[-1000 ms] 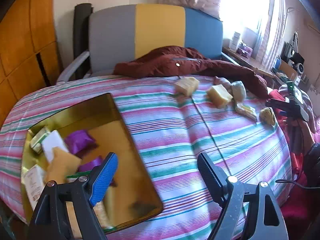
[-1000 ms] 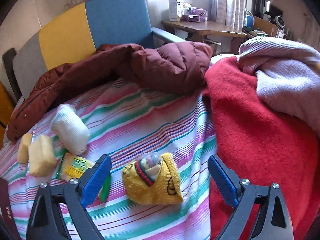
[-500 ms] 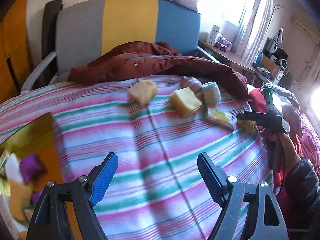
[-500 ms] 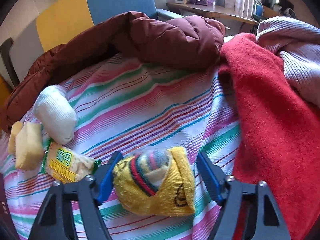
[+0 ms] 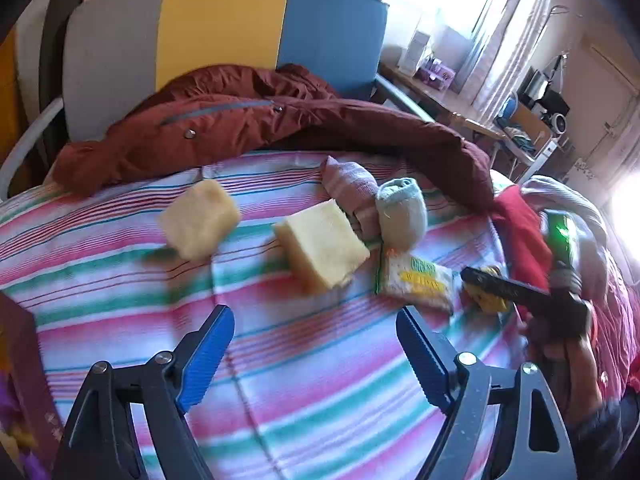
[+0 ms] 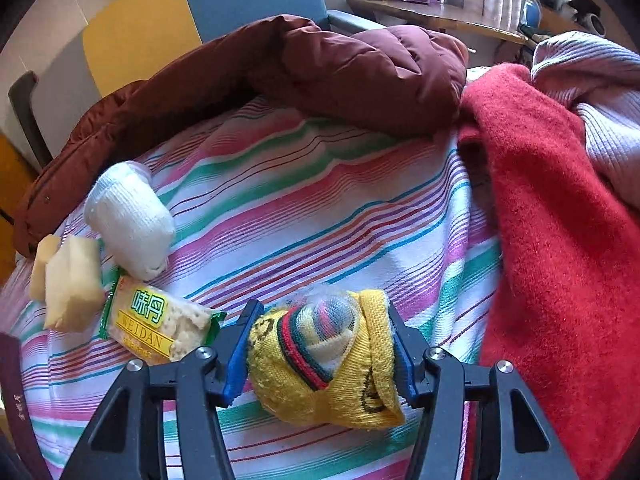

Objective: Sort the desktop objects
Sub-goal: 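Grasp the yellow knit hat with the right tool while the left tool grasps a yellow sponge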

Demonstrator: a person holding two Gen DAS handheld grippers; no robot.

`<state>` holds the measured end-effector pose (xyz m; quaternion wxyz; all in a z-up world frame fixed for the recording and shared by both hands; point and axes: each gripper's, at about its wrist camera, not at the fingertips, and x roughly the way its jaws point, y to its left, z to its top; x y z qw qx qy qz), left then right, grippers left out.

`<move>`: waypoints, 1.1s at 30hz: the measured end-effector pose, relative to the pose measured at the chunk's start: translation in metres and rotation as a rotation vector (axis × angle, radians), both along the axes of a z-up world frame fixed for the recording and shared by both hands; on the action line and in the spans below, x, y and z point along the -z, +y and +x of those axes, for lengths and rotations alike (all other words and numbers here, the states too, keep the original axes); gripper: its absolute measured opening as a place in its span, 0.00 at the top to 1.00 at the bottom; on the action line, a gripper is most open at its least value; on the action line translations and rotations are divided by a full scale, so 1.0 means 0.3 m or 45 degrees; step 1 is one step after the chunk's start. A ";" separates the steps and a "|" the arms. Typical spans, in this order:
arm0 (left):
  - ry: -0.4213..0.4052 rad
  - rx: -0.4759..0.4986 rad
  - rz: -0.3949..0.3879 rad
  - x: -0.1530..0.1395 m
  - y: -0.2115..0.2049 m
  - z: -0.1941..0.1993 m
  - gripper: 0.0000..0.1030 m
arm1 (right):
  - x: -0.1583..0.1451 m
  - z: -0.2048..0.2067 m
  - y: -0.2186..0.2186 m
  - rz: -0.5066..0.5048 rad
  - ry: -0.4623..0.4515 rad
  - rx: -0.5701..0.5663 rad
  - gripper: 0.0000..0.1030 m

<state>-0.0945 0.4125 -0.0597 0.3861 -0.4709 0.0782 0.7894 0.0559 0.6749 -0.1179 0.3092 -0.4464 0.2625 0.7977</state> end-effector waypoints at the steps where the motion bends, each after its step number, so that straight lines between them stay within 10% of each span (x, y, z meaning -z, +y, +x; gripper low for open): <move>1: -0.012 -0.002 0.006 0.007 0.021 -0.012 0.17 | 0.000 0.012 0.007 -0.007 0.004 0.003 0.40; 18: -0.067 -0.161 -0.132 0.146 0.292 -0.185 0.04 | 0.002 -0.030 0.002 -0.001 -0.028 -0.025 0.33; 22: -0.060 -0.190 -0.231 0.213 0.311 -0.214 0.20 | 0.004 -0.042 -0.007 0.000 -0.035 -0.028 0.33; 33: 0.015 -0.063 -0.110 0.197 0.235 -0.140 0.43 | -0.012 -0.047 -0.013 0.009 -0.027 -0.065 0.51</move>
